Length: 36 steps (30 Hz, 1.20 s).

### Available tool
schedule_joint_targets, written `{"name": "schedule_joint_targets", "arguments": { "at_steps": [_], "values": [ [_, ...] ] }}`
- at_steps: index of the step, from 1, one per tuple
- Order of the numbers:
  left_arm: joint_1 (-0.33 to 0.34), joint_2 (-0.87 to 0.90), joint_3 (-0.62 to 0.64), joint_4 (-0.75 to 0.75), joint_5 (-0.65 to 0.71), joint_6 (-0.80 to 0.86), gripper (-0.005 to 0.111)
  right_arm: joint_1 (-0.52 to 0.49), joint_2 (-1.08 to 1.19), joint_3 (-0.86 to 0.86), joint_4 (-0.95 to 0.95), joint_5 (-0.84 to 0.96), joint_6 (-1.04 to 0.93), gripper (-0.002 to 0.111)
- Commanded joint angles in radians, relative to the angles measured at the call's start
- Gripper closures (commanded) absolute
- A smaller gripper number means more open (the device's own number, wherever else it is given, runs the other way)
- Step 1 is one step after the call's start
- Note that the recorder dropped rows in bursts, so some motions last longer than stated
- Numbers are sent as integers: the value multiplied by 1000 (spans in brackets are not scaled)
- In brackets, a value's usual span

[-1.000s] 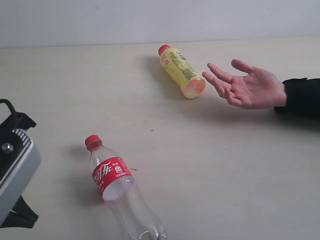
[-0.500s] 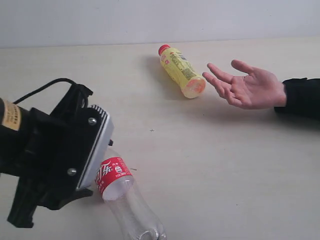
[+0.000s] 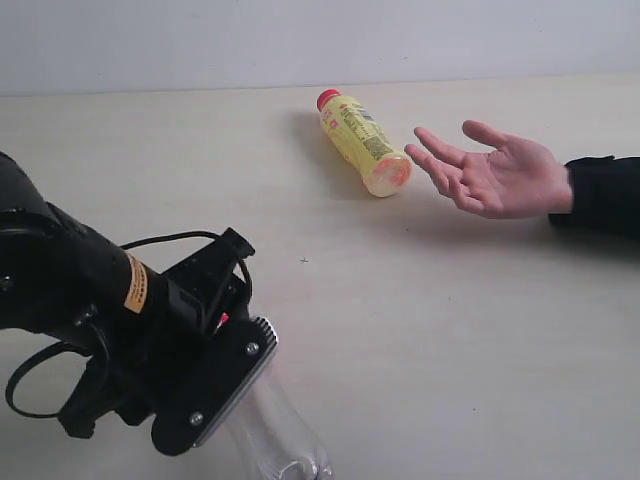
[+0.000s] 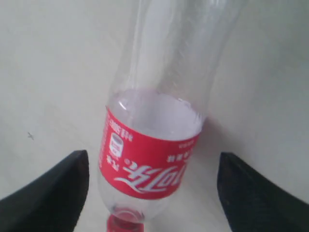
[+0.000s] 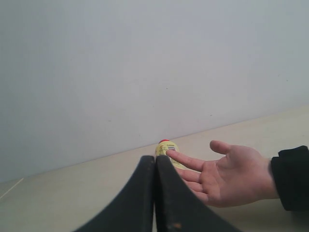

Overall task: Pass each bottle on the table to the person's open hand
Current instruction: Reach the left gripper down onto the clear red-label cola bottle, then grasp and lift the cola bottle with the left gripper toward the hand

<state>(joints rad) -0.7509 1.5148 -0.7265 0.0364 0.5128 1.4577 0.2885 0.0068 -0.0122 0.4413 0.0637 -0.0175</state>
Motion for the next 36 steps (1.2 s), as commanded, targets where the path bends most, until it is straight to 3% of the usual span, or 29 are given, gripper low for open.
{"name": "schedule_joint_targets", "arguments": {
  "at_steps": [1, 27, 29, 32, 33, 36],
  "values": [
    [-60, 17, -2, 10, -37, 5, 35, -4, -7, -5, -3, 2, -9, 108],
    [-77, 219, -12, 58, -123, 7, 37, -4, -7, -5, -3, 2, -9, 108],
    [-77, 219, -12, 58, -134, 4, 52, -4, -7, -5, -3, 2, -9, 108],
    [-77, 219, -12, 58, -130, -1, 95, -4, -7, -5, -3, 2, -9, 108],
    [-77, 217, -12, 58, -136, -1, 103, -4, -7, -5, -3, 2, -9, 108],
    [-77, 206, -29, 56, -140, -77, 107, -4, -7, -5, -3, 2, -9, 108]
  ]
}}
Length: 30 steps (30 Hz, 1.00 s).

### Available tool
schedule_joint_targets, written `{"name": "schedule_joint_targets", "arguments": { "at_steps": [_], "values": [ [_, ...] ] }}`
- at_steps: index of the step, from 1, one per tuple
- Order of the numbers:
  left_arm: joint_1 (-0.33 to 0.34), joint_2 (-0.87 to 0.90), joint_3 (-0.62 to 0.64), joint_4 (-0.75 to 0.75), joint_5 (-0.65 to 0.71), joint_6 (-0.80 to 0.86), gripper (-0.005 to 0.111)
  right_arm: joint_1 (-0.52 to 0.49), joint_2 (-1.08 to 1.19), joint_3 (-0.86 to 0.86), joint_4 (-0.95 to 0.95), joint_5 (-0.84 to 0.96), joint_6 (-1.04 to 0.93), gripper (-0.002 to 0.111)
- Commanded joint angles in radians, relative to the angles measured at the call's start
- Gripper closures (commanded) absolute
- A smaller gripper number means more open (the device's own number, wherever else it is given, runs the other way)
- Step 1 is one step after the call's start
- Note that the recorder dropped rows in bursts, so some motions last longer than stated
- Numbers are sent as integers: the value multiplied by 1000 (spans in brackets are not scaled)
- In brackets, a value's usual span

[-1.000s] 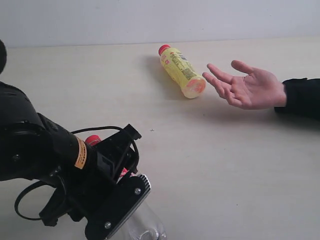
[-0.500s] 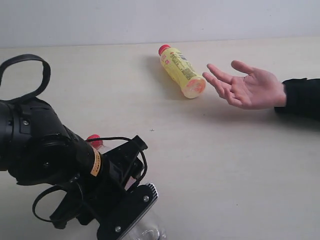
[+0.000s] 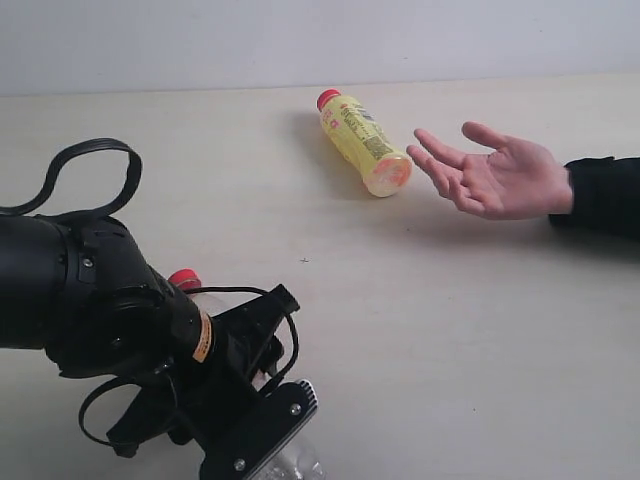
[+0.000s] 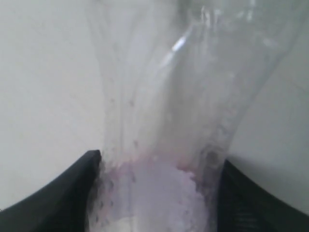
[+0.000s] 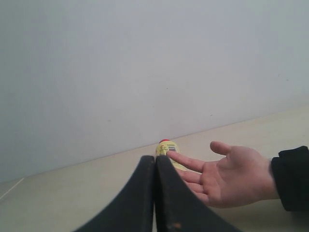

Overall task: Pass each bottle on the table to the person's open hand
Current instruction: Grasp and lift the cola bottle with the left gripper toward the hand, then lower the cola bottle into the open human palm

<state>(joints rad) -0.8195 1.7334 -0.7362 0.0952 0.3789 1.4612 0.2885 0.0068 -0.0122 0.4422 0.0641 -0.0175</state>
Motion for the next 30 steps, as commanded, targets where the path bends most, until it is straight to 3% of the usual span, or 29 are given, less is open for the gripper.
{"name": "schedule_joint_targets", "arguments": {
  "at_steps": [1, 5, 9, 12, 14, 21, 26, 30],
  "values": [
    [-8, -18, -25, -3, -12, -139, 107, -4, -7, -5, -4, 2, -9, 108],
    [-8, -51, -70, -3, -14, -376, 107, -4, -7, -5, -4, 2, -9, 108],
    [-8, -83, -162, -3, -14, -799, 107, -4, -7, -5, -4, 2, -9, 108],
    [-8, -93, -243, -1, -12, -987, 107, -4, -7, -5, -4, 2, -9, 108],
    [-8, -93, -308, 19, -6, -969, 107, -4, -7, -5, -4, 2, -9, 108],
    [-40, -92, -422, 468, -27, -609, 107, -4, -7, -5, -4, 2, -9, 108],
    [-49, -44, -480, 529, -56, -450, 107, -4, -7, -5, -4, 2, -9, 108],
    [-68, 84, -586, 697, -63, -420, 107, -4, -7, -5, -4, 2, -9, 108]
  ]
}}
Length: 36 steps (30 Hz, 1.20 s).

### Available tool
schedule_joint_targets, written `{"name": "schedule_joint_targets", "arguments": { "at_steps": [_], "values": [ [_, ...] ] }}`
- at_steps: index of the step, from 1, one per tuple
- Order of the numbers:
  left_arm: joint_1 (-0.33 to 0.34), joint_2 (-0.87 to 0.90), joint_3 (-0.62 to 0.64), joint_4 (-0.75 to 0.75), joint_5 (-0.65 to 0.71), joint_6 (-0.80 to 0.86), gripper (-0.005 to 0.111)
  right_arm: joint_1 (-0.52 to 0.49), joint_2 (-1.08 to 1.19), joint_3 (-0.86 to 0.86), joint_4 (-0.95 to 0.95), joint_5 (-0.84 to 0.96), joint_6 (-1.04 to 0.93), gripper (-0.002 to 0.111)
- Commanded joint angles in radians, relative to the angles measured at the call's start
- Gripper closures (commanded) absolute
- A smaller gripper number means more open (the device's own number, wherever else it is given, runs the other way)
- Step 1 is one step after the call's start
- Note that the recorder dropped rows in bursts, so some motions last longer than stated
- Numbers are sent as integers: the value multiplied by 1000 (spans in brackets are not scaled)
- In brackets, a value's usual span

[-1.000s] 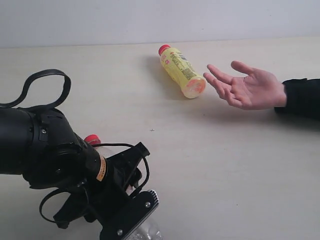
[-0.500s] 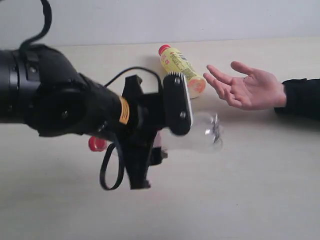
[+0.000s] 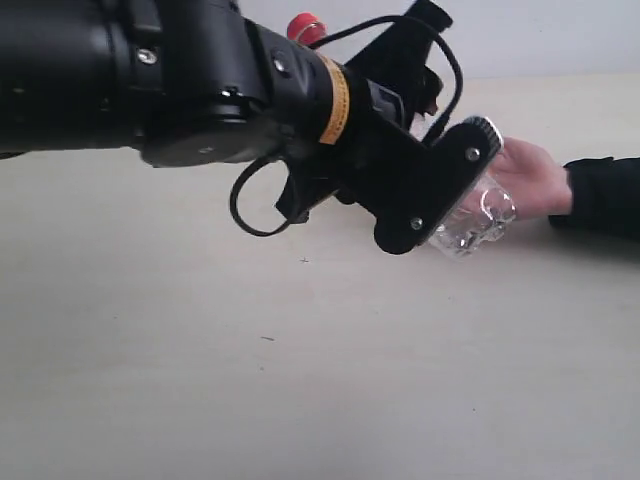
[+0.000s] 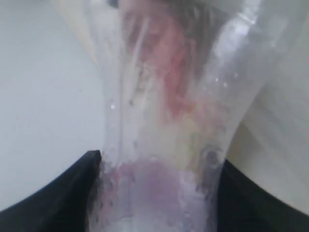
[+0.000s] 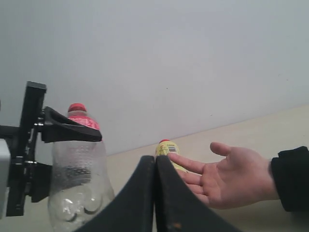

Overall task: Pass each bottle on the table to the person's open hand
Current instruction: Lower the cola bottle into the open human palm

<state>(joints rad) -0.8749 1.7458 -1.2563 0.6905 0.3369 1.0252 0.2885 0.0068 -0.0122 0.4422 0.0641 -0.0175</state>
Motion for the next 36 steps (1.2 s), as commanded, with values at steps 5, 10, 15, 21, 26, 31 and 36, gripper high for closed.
{"name": "schedule_joint_targets", "arguments": {
  "at_steps": [5, 10, 15, 21, 26, 31, 36],
  "values": [
    [-13, 283, -293, 146, -55, 16, 107, -4, -7, -5, -4, 2, -9, 108],
    [-13, 432, -465, 146, -73, 99, 107, -4, -7, -5, -4, 2, -9, 108],
    [-13, 514, -514, 137, -146, 98, 107, -4, -7, -5, -4, 2, -9, 108],
    [-5, 560, -514, 135, -148, 90, 107, -4, -7, -5, -4, 2, -9, 108],
    [9, 573, -514, 135, -143, 90, 107, -4, -7, -5, -4, 2, -9, 108],
    [30, 573, -514, 135, -141, 89, 107, -4, -7, -5, -4, 2, -9, 108],
    [41, 573, -514, 133, -138, 16, 107, -4, -7, -5, -4, 2, -9, 108]
  ]
}}
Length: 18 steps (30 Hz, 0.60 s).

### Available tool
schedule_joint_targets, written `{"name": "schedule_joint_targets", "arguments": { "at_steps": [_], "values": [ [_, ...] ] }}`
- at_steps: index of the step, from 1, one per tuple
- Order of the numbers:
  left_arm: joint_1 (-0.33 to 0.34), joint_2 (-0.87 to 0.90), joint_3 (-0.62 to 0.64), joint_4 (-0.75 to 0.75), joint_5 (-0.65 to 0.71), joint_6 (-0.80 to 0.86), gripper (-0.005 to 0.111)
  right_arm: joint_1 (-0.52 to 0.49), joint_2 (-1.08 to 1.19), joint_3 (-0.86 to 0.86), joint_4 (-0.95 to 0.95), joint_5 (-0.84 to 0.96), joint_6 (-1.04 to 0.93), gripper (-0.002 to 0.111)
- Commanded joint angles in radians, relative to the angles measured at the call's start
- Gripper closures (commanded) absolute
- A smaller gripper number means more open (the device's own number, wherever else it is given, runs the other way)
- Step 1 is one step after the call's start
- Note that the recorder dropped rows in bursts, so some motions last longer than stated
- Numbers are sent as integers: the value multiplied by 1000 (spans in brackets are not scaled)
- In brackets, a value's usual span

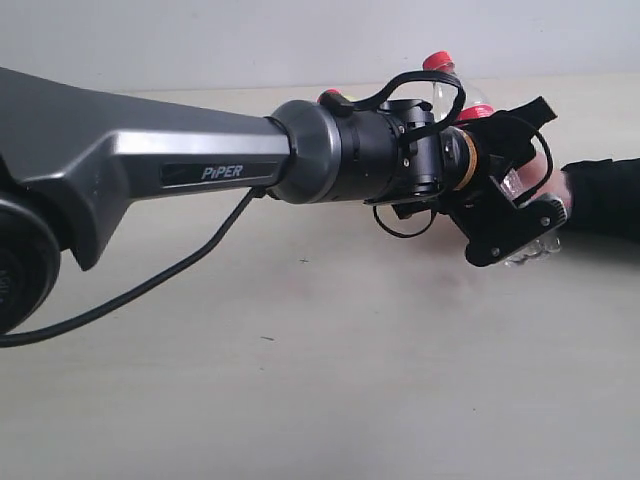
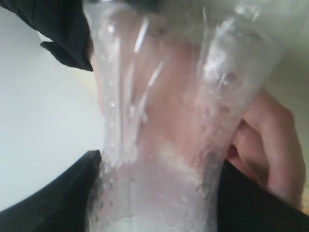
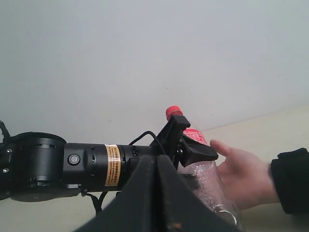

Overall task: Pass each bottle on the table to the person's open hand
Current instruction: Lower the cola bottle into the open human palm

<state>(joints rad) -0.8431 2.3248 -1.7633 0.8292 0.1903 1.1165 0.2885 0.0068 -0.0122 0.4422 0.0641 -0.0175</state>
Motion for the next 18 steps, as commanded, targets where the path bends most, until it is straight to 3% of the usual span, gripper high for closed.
{"name": "schedule_joint_targets", "arguments": {
  "at_steps": [1, 12, 14, 18],
  "values": [
    [9, -6, -7, -5, 8, -107, 107, -4, -7, -5, -4, 2, -9, 108],
    [7, 3, -7, -1, 2, -125, 106, -4, -7, -5, -4, 2, -9, 108],
    [7, 5, -7, -1, -3, -125, 100, -4, -7, -5, -4, 2, -9, 108],
    [7, 5, -7, -1, -9, -125, 78, -4, -7, -5, -4, 2, -9, 108]
  ]
}}
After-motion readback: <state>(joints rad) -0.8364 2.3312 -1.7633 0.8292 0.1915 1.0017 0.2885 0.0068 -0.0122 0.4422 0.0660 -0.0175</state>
